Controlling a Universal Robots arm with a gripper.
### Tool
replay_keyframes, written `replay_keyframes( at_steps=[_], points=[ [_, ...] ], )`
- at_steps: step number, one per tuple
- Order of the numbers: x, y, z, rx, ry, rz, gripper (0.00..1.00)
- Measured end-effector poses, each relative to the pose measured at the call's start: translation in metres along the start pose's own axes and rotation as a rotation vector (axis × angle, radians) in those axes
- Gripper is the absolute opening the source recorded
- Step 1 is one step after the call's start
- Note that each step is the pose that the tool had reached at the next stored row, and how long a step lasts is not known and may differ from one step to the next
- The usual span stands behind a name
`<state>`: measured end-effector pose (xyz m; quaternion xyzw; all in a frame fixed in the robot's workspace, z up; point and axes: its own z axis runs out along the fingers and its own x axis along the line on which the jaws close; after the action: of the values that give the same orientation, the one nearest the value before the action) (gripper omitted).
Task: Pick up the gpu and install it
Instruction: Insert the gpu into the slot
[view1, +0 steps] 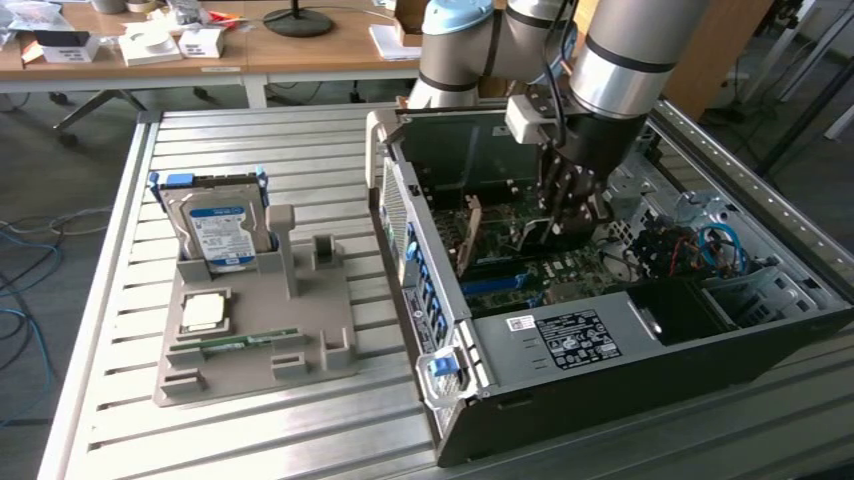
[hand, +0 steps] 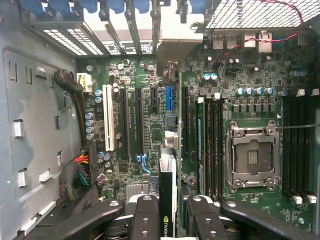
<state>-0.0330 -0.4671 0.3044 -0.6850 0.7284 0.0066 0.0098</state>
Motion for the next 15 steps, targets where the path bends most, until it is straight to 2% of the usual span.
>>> replay_keyframes(
  at_steps=[15],
  points=[
    [0.0002, 0.0000, 0.0060, -0.0001, 0.0003, 0.000, 0.26]
  ],
)
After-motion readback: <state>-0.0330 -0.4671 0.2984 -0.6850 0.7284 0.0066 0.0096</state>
